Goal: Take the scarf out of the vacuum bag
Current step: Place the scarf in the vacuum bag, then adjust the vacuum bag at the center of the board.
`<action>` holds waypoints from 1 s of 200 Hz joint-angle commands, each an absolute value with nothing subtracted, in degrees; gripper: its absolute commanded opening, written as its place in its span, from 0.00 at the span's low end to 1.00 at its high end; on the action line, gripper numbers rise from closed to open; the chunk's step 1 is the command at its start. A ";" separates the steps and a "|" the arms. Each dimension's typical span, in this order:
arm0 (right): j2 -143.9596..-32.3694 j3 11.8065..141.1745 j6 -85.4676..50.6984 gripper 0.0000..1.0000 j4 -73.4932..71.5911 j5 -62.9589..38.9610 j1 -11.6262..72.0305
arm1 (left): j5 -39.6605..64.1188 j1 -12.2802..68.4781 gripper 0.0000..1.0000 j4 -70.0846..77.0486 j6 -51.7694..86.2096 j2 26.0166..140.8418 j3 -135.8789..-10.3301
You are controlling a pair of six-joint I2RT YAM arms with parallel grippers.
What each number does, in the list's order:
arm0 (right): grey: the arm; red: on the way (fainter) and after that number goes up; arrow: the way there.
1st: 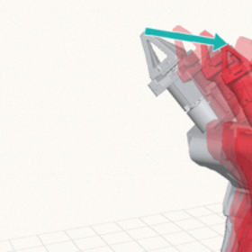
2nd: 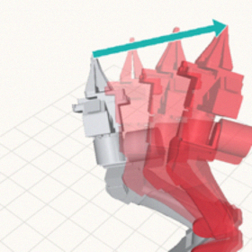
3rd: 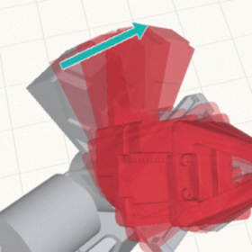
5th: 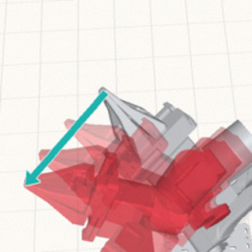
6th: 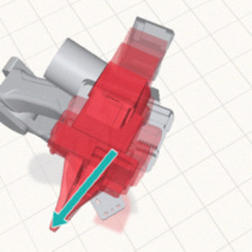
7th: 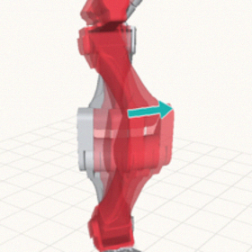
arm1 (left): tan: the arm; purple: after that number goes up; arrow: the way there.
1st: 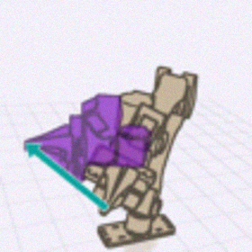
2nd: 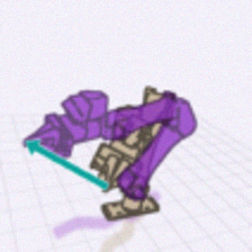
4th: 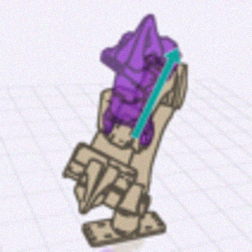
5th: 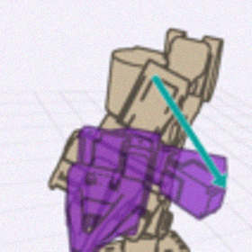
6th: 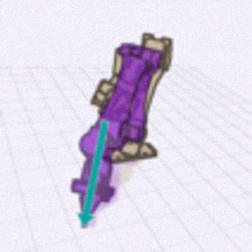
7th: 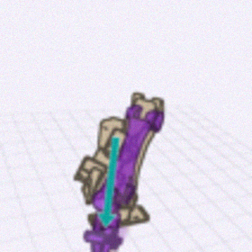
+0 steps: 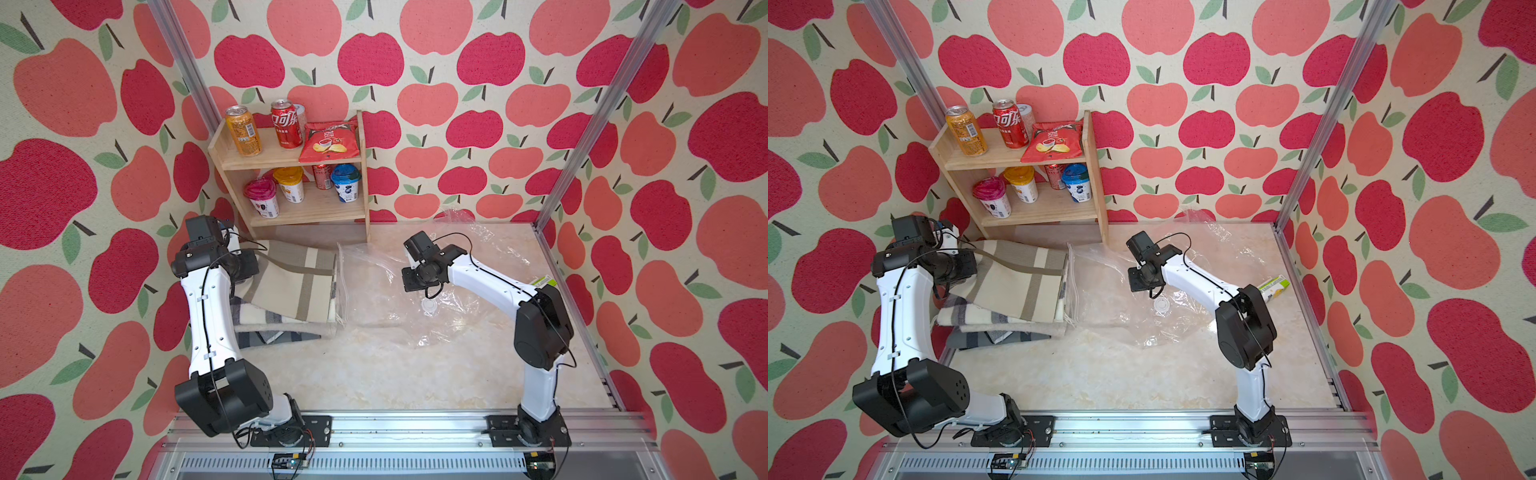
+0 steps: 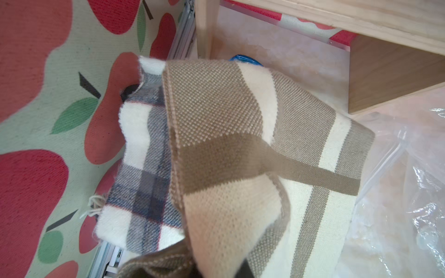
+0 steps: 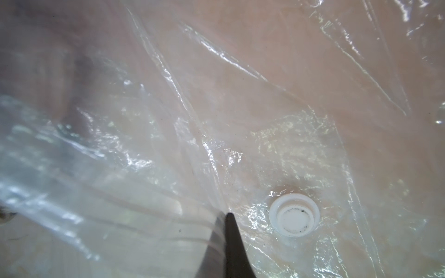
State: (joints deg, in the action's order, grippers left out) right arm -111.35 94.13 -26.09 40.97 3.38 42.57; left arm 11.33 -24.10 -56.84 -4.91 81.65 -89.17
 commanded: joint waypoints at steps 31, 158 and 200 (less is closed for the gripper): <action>-112.48 92.20 -27.50 0.00 44.65 3.03 37.44 | 11.61 -26.32 0.45 -53.41 -1.67 80.32 -90.40; -113.83 111.71 -17.43 0.00 56.14 12.61 21.88 | 26.41 -26.42 0.98 -44.00 10.65 68.87 -80.77; -113.76 116.10 -17.39 0.00 54.28 4.90 23.06 | 38.47 -23.15 0.98 -36.82 20.43 61.01 -72.77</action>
State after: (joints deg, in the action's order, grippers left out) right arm -113.49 115.83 -18.65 54.11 9.54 21.47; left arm 29.30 -25.61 -42.46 13.28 64.90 -76.25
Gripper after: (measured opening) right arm 0.047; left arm 0.976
